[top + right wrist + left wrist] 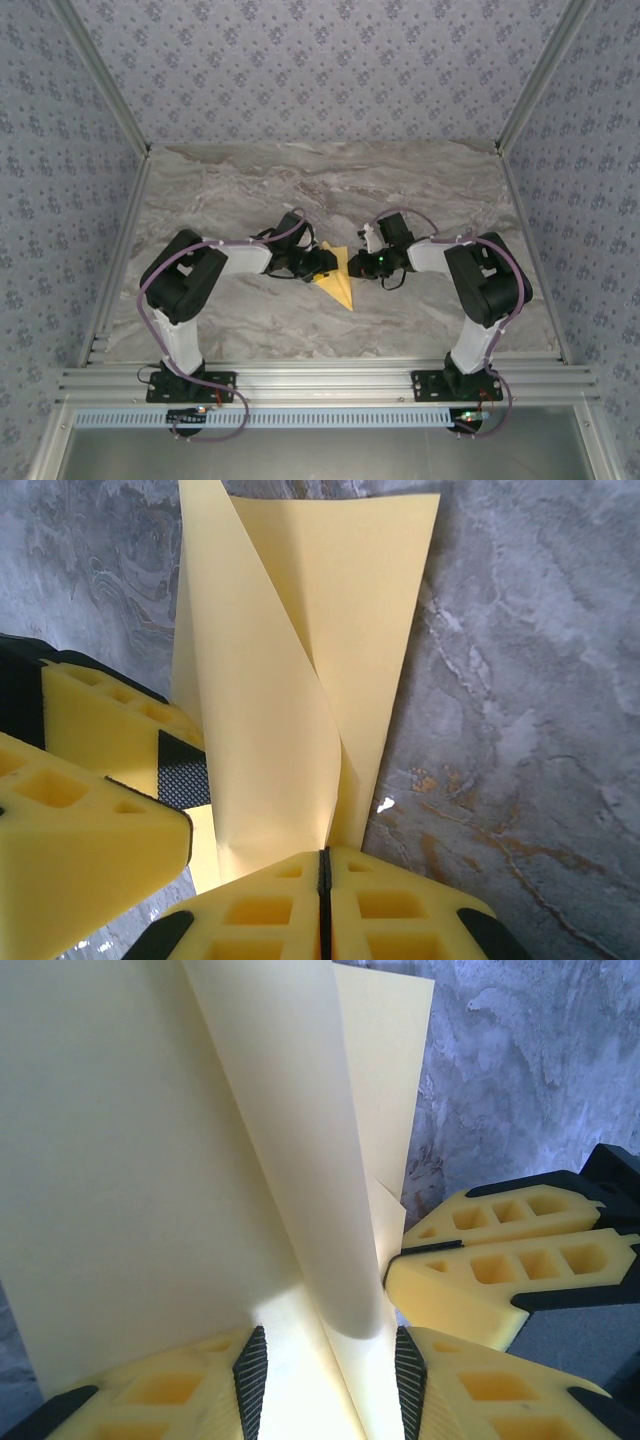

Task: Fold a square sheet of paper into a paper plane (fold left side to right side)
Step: Fourth fold the wing at the center of the table.

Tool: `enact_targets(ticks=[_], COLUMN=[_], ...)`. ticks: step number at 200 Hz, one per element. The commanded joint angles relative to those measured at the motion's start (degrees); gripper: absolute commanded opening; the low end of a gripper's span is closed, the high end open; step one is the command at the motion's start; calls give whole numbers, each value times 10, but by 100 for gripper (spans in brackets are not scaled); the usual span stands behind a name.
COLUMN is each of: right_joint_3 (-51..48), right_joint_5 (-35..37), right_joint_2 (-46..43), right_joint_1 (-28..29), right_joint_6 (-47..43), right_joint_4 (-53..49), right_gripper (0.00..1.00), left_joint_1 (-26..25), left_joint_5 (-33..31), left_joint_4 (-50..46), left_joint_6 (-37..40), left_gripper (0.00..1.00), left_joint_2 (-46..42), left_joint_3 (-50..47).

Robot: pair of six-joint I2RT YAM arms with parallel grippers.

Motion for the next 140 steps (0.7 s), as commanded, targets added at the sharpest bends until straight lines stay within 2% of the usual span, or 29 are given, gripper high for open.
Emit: enact_targets(ticks=[1,60,103,140], right_joint_3=[6,9,14,15], right_joint_5=[21,39,42,44], right_joint_2=[16,23,25,25], right_joint_1=[9,13,14,16], right_joint_6=[-10,-14,-20,-23], right_joint_4=[-30,-47,-52,-58], right_gripper=[11,11,11,11], left_joint_1=[-2,-3,-7,-8], left_joint_5=[-9,9,28,36], left_joint_4=[-6,-7,0,14], left_joint_6=[10,10,0,-10], left_gripper=[41,41,32,31], left_joint_2=[-6,-59,-18,28], left_joint_3=[-2,24,60,86])
